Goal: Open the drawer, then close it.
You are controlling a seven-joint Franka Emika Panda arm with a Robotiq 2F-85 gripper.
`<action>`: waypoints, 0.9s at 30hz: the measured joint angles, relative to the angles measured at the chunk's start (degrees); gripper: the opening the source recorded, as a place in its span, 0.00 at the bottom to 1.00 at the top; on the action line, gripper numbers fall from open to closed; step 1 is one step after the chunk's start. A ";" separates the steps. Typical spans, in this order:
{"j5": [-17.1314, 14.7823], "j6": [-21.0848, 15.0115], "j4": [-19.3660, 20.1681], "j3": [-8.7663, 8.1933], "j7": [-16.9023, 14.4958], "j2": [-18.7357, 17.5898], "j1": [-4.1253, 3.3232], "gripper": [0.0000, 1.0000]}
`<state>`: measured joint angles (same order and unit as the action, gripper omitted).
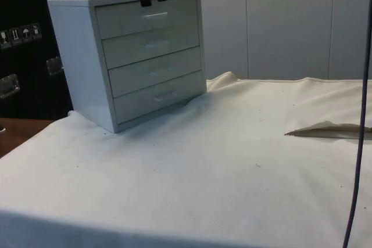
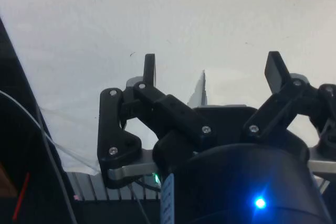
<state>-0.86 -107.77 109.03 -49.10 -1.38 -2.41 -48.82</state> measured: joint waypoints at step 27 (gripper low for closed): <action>11.75 -0.11 5.90 2.01 2.23 7.05 0.00 1.00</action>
<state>10.89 -107.89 114.94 -47.10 0.86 4.64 -48.82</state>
